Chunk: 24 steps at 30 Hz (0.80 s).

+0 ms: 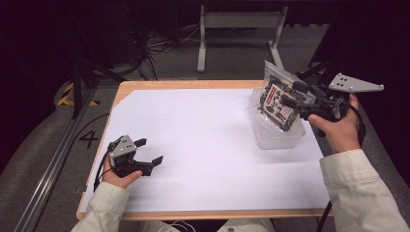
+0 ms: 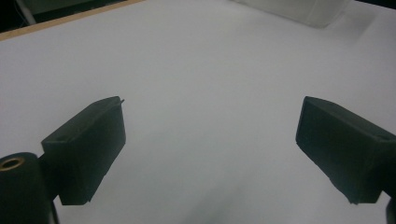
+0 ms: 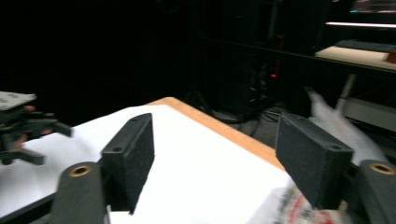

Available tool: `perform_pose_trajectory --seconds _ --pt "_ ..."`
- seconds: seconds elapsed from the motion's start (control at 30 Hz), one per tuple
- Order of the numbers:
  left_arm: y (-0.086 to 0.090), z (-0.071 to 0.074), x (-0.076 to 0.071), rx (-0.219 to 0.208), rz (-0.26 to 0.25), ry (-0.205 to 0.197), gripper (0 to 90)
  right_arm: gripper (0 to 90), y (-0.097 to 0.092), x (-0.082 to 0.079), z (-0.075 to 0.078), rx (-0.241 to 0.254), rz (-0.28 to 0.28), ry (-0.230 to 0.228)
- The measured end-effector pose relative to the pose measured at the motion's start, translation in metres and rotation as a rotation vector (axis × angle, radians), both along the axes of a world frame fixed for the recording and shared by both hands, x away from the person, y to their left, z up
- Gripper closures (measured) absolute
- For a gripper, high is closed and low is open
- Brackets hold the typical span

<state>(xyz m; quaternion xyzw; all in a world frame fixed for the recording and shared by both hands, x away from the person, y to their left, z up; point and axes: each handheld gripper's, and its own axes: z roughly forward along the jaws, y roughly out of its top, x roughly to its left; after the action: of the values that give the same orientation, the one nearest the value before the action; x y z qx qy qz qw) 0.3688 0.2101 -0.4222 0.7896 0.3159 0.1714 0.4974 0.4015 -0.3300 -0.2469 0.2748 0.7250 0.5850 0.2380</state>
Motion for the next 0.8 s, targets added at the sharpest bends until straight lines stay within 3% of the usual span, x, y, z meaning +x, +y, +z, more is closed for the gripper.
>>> perform_pose_trajectory --seconds 0.23,0.37,0.8 --pt "0.0 0.0 -0.004 -0.006 0.0 0.001 8.9 22.3 0.02 -0.013 -0.015 -0.031 0.068 0.002" --pt "0.001 0.002 -0.006 -0.01 0.003 -0.005 8.9 22.2 0.028 -0.021 -0.033 -0.03 0.09 0.001" --pt "0.003 0.001 -0.009 -0.035 -0.001 -0.004 8.9 21.9 0.041 -0.03 -0.103 -0.048 0.116 0.071"
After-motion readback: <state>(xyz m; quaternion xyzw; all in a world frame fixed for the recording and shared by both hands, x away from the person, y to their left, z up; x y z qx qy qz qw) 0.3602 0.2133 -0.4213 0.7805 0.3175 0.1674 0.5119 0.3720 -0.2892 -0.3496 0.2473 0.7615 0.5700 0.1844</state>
